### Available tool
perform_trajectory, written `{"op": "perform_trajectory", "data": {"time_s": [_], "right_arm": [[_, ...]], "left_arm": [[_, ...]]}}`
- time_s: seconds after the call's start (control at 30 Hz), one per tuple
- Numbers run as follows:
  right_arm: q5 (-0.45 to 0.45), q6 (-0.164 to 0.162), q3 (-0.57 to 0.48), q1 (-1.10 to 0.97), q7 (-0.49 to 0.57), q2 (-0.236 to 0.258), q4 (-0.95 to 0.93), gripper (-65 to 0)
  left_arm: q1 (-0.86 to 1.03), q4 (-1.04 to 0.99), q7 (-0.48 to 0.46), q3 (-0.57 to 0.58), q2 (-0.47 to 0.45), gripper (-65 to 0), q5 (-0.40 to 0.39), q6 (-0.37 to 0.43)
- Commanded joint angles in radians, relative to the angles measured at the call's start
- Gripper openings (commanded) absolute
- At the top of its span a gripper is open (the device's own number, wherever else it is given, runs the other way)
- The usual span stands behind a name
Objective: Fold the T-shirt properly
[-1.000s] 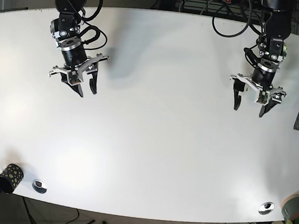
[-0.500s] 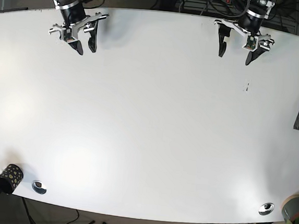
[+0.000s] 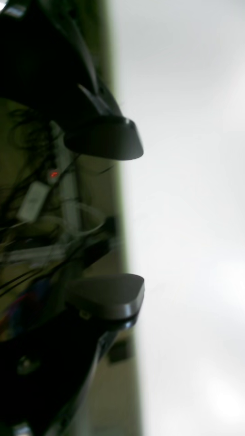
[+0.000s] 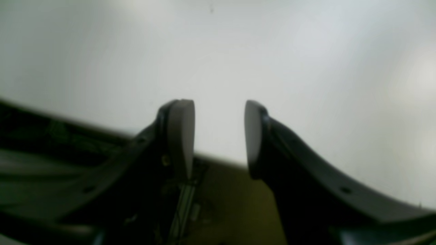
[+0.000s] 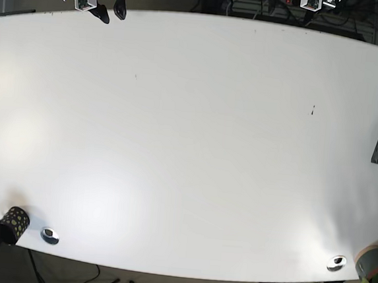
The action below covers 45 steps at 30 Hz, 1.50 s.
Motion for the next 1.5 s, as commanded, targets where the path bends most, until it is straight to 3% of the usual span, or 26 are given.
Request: {"op": "perform_trajectory", "data": {"time_s": [0.0, 0.17, 0.33, 0.63, 0.97, 1.23, 1.47], "right_arm": [[0.019, 0.003, 0.004, -0.068, 0.022, 0.02, 0.016, -42.5], [0.019, 0.003, 0.001, -0.166, 0.022, 0.022, -0.028, -42.5], [0.011, 0.009, -0.036, -0.168, 0.022, 0.011, -0.188, -42.5], [0.008, 0.001, -0.197, 0.023, 0.024, 0.023, -0.533, -42.6], [0.007, -0.002, -0.281, 0.23, 0.024, 0.019, -0.798, -42.6], [0.007, -0.069, -0.347, 0.379, 0.024, 0.019, -0.97, -42.6], [0.007, -0.071, -0.363, 0.485, 0.022, -0.009, -1.102, -42.6]], "left_arm": [[0.047, 0.006, -0.027, -0.008, 0.011, -16.1, -0.008, 0.01], [0.078, -0.08, -0.028, -0.01, 0.007, -16.1, -0.008, 0.01], [0.033, -0.249, -0.03, -0.016, 0.004, -16.1, -0.008, 0.01], [-0.168, -0.577, -0.025, -0.038, 0.004, -16.1, -0.005, 0.01], [-0.375, -0.873, -0.024, -0.033, -0.016, -16.3, 0.0, 0.01], [-0.539, -1.12, -0.024, -0.016, -0.033, -16.4, 0.0, 0.01], [-0.671, -1.302, -0.024, -0.016, -0.033, -16.4, 0.0, 0.01]]}}
